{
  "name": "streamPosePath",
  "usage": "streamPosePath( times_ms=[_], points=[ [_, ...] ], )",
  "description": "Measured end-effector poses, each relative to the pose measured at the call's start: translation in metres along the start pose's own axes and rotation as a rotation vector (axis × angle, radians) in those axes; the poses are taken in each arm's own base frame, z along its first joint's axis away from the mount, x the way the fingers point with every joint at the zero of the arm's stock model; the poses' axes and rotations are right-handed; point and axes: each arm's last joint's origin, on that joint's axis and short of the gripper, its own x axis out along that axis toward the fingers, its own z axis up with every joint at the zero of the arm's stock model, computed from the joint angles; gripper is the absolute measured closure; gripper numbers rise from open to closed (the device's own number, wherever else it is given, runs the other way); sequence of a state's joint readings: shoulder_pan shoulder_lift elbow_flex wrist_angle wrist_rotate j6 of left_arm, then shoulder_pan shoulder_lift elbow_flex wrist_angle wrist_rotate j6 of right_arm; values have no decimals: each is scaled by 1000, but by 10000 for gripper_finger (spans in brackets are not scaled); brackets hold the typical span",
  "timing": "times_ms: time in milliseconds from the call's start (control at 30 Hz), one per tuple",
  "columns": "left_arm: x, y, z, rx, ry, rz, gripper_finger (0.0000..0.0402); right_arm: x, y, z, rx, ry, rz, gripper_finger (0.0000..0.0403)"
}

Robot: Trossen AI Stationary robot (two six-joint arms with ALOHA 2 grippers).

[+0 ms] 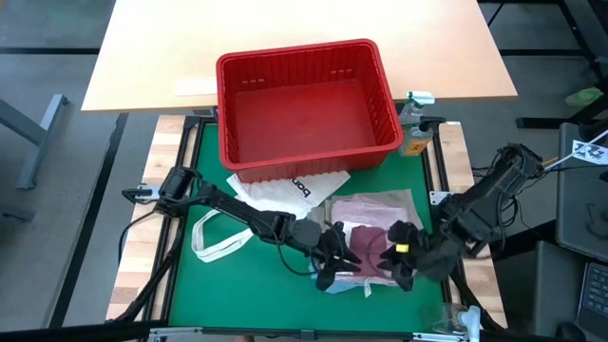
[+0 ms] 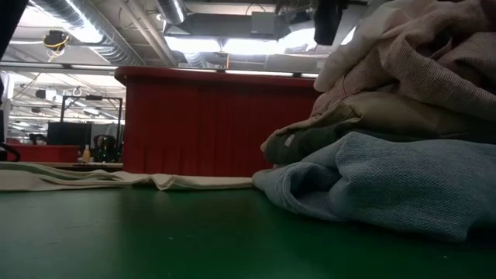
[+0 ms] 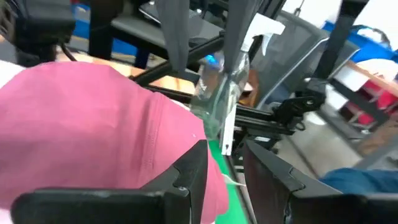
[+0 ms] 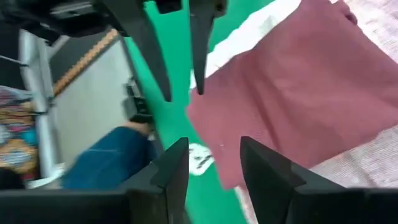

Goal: Fold laundry
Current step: Fold the red underwear

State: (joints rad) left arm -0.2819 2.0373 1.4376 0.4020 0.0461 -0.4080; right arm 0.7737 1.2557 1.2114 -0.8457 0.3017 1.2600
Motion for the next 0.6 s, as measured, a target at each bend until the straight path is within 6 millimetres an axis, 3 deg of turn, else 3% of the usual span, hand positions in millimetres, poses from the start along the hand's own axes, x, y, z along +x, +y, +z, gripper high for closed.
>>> streamPosePath(
  times_ms=[333, 600],
  points=[
    [8, -24, -31, 210, -9, 190, 304, 47, 3, -33, -172, -18, -244, 258],
    [21, -12, -61, 222, 60, 245, 304, 83, 0, -47, -243, 60, -372, 258]
  ],
)
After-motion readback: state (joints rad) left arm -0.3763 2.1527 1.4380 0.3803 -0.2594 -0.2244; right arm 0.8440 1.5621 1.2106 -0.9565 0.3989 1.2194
